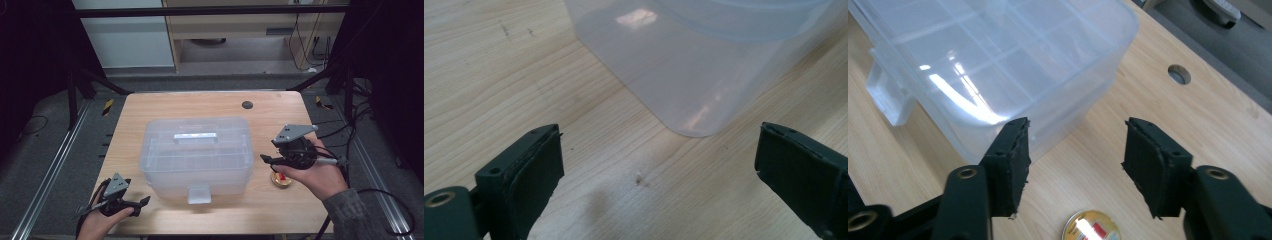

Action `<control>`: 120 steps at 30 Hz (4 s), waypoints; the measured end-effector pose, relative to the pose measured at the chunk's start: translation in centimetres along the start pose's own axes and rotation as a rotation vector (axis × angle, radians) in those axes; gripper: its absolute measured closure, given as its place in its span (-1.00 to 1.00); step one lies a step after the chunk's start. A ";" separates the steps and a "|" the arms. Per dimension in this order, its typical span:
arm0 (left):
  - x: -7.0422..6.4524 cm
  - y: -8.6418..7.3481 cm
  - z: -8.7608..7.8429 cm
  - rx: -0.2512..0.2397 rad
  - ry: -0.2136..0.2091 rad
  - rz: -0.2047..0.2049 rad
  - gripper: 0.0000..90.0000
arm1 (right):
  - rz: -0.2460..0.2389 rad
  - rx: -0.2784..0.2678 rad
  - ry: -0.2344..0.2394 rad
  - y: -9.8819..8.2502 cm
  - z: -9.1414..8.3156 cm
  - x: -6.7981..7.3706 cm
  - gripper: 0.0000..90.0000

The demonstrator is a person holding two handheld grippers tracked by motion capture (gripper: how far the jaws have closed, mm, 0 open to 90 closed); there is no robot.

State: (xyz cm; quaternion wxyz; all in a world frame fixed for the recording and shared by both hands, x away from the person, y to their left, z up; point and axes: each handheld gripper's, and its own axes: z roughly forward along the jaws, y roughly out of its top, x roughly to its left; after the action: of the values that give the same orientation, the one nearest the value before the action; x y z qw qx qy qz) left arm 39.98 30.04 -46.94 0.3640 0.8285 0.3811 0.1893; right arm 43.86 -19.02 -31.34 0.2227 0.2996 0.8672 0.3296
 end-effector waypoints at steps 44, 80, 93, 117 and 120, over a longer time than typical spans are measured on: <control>-0.9 1.0 0.8 -0.038 -0.079 -0.012 -0.02 | -0.163 0.014 0.121 10.0 5.8 2.7 -0.05; -1.0 1.2 1.0 -0.036 -0.100 -0.008 0.14 | -0.249 0.078 0.186 12.1 10.3 4.9 0.42; -1.0 1.2 1.1 -0.036 -0.104 -0.011 0.14 | -0.271 0.072 0.164 11.9 10.0 4.8 0.59; -0.9 1.1 1.1 -0.030 -0.099 -0.016 0.14 | -0.246 0.046 0.197 13.5 9.5 2.9 0.61; -0.8 1.1 1.1 -0.031 -0.101 -0.019 0.15 | -0.243 0.047 0.200 13.8 9.5 2.6 0.61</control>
State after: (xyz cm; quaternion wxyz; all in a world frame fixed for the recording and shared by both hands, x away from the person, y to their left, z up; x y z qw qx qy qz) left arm 40.65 28.40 -46.90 0.3973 0.8278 0.3669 0.1495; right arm 52.67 -4.77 -28.62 0.1663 0.1633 0.9223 0.3083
